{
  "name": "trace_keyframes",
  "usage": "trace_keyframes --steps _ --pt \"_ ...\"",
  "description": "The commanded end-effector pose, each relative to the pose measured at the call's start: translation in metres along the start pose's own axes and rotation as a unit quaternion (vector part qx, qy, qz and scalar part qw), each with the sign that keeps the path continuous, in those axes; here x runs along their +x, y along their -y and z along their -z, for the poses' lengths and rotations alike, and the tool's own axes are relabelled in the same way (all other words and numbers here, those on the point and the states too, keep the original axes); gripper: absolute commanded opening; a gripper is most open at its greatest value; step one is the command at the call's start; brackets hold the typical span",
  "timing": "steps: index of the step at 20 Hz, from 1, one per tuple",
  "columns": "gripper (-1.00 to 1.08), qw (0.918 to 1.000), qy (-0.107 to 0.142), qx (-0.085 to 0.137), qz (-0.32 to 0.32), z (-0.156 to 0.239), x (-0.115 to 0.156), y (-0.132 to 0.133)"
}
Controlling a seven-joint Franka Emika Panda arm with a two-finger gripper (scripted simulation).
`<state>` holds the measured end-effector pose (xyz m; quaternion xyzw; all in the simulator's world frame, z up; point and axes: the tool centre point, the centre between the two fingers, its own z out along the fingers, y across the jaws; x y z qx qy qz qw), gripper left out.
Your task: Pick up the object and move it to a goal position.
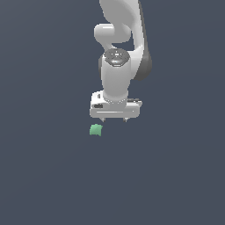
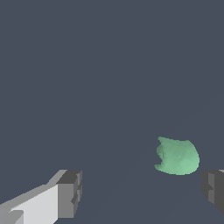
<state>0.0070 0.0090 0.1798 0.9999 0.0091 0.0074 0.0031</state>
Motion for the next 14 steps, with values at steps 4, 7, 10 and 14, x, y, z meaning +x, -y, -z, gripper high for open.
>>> trace_keyframes --steps 4,7,10,14 --pt "1.00 1.0000 -0.005 0.000 -0.004 0.006 0.003 -0.002" --pt "1.00 0.9997 -0.018 -0.001 -0.014 0.022 0.010 -0.007" --pt "1.00 0.9995 -0.026 -0.002 -0.019 0.031 0.014 -0.009" --pt "1.00 0.9995 -0.024 -0.001 -0.019 0.028 0.013 -0.011"
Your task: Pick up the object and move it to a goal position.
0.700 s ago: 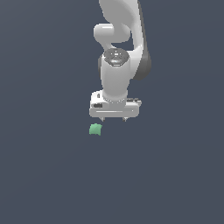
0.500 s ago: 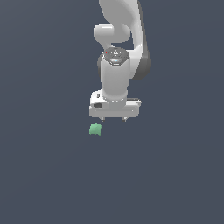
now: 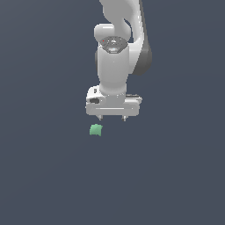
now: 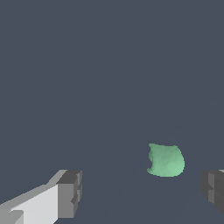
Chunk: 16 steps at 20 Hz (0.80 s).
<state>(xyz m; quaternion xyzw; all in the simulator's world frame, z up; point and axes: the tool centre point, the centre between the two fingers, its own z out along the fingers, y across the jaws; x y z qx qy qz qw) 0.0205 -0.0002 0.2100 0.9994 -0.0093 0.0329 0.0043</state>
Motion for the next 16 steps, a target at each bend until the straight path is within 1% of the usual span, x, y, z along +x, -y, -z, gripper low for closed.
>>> trace_keyframes --steps 1,6,12,16 --pt "1.00 1.0000 0.002 0.000 -0.001 -0.005 -0.001 -0.003" --pt "1.00 0.9999 0.008 0.001 -0.010 -0.029 -0.009 -0.022" --pt "1.00 0.9993 0.022 0.002 -0.028 -0.079 -0.031 -0.062" --pt "1.00 0.9989 0.029 0.003 -0.038 -0.103 -0.045 -0.082"
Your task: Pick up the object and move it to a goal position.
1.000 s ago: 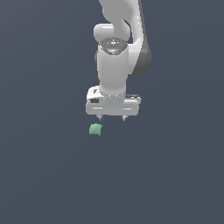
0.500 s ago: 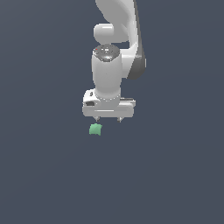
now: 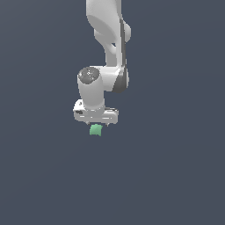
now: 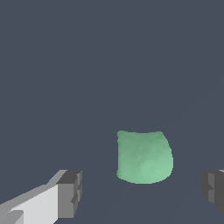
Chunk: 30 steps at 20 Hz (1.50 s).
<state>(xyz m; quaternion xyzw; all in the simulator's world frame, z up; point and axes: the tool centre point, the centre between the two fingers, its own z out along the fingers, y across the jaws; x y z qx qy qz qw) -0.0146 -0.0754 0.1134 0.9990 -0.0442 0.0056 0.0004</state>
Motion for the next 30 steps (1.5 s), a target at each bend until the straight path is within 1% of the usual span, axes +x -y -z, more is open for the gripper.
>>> trace_keyframes --steps 1,5,11,20,25,26,30 --pt "1.00 1.0000 0.003 0.000 -0.005 -0.013 -0.006 -0.011" --pt "1.00 0.9999 0.006 0.000 -0.008 -0.022 -0.011 -0.018" --pt "1.00 0.9999 0.006 0.000 -0.008 -0.026 -0.011 -0.018" --pt "1.00 0.9999 0.006 0.000 -0.009 -0.066 -0.013 -0.018" --pt "1.00 0.9999 0.006 0.000 -0.009 -0.072 -0.012 -0.019" --pt "-1.00 0.9999 0.006 0.000 -0.009 -0.072 -0.012 -0.019" --pt "-1.00 0.9999 0.006 0.000 -0.009 -0.072 -0.012 -0.019"
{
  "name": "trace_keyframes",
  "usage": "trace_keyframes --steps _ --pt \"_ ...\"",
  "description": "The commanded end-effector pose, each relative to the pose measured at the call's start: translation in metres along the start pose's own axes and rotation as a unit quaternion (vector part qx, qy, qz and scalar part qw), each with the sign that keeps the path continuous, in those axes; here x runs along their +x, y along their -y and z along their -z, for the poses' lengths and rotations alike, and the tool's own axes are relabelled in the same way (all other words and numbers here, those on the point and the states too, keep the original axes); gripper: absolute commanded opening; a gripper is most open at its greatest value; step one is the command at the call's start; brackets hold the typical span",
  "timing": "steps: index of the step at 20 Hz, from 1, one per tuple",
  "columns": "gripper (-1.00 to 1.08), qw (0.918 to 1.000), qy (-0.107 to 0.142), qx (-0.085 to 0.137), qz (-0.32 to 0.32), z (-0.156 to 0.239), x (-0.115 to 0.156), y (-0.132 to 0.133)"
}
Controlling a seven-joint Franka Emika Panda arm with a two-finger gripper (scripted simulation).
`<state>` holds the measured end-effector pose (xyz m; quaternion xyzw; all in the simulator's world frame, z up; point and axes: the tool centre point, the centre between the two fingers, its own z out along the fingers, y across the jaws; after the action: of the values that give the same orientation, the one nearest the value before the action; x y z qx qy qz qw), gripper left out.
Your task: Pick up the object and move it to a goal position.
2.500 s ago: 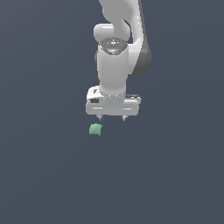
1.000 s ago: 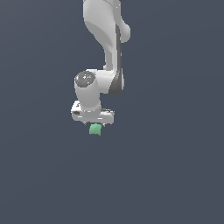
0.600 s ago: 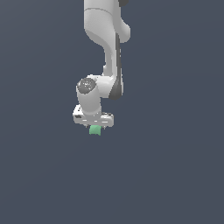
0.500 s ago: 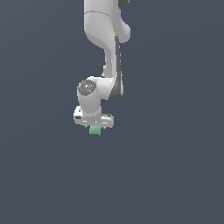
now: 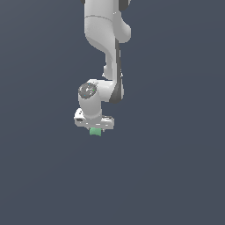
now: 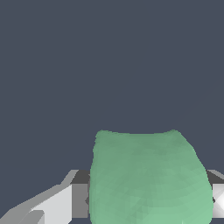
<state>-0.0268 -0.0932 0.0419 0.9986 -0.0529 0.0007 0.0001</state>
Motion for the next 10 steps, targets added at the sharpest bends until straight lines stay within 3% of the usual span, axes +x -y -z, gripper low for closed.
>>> trace_keyframes --steps 1,10 --pt "-1.00 1.0000 0.001 0.000 0.000 -0.0010 -0.0005 0.0001" --pt "-1.00 1.0000 0.000 0.000 0.000 0.0028 0.0033 0.0024"
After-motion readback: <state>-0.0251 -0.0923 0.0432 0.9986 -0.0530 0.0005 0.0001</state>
